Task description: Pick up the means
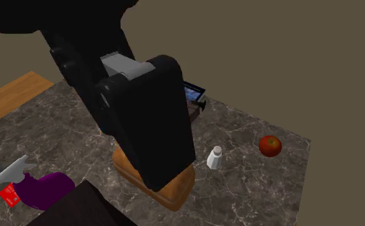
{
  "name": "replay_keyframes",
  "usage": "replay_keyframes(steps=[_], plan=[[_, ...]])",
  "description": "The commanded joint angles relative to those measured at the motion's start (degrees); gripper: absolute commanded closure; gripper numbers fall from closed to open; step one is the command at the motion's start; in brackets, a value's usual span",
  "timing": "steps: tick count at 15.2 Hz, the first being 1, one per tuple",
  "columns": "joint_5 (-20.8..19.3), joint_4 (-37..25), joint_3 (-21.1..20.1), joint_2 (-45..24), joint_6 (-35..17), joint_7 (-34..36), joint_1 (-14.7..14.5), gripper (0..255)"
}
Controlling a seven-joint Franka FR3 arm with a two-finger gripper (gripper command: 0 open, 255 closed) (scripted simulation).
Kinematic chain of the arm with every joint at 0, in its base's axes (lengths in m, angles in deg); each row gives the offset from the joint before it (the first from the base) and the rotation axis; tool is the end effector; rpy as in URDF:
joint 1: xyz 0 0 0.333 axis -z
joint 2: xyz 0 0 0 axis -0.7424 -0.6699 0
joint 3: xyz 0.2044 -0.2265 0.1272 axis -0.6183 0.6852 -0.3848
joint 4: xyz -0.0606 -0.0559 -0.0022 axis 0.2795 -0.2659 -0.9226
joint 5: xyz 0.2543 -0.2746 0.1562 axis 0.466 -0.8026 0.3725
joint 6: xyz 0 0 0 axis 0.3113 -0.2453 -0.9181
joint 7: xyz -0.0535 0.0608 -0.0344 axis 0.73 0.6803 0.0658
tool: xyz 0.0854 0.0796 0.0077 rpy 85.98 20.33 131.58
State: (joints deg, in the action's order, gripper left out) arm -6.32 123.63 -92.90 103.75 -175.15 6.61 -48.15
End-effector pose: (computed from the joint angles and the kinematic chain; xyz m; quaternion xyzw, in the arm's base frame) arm 0.3569 0.0269 0.5511 0.9970 -0.0431 -0.0175 0.0619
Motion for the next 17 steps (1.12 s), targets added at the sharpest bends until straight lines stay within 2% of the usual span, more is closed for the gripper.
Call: replay_keyframes(steps=[1,9,17], plan=[[0.1,0.8,-1.1,-2.9,-3.7,1.2,-0.4,0],[-1.2,-0.5,-5.1,-17.4,-16.2,6.0,-1.1,0],[-5.9,-6.9,-8.4,-34.3,-25.5,12.0,-1.7,0]])
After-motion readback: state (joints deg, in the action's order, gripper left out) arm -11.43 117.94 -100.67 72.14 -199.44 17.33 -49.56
